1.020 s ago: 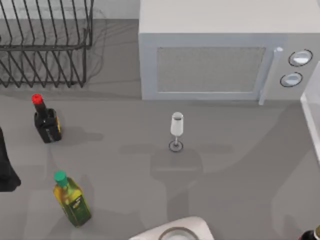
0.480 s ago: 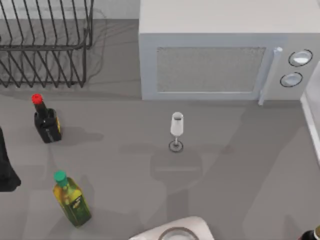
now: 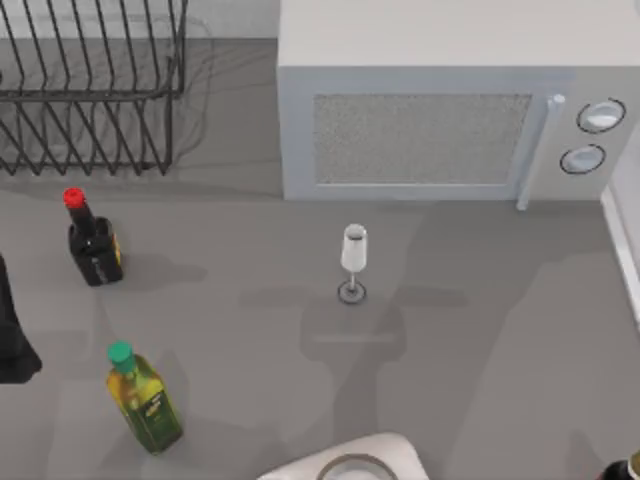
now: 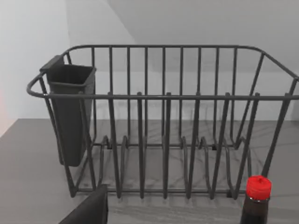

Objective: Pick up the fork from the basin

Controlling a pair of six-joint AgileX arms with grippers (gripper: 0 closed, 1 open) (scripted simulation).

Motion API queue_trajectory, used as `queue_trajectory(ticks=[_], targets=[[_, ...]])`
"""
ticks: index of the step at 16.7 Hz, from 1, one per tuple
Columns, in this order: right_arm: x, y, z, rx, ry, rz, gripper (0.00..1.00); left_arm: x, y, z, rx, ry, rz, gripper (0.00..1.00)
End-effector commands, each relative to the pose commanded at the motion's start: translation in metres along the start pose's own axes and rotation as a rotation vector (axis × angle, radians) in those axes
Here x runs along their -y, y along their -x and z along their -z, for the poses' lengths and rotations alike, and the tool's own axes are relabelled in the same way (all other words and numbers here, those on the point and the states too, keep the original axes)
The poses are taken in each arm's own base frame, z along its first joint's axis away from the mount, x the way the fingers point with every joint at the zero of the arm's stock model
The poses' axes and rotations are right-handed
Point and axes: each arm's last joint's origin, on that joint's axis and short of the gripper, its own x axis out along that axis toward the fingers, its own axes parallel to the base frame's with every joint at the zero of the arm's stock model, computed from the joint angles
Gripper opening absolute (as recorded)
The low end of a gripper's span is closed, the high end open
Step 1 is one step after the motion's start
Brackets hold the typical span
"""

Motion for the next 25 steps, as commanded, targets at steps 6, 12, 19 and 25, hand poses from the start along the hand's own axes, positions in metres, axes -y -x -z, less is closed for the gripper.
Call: queue_trajectory(ticks=[6, 12, 19, 25], targets=[[-0.028, 0.006, 0.017, -0.066, -0.06, -0.006, 0.0, 0.0, 0.0, 0.0, 0.0, 0.0, 0.0, 1.0], [-0.147, 0.035, 0.085, -0.198, -0.2, 0.047, 0.0, 0.0, 0.0, 0.0, 0.0, 0.0, 0.0, 1.0], [-0.279, 0.085, 0.188, -0.081, -0.053, 0.029, 0.0, 0.0, 0.0, 0.0, 0.0, 0.0, 0.0, 1.0], [-0.292, 0.095, 0.209, -0.048, 0.007, 0.0, 0.0, 0.0, 0.0, 0.0, 0.0, 0.0, 0.0, 1.0]])
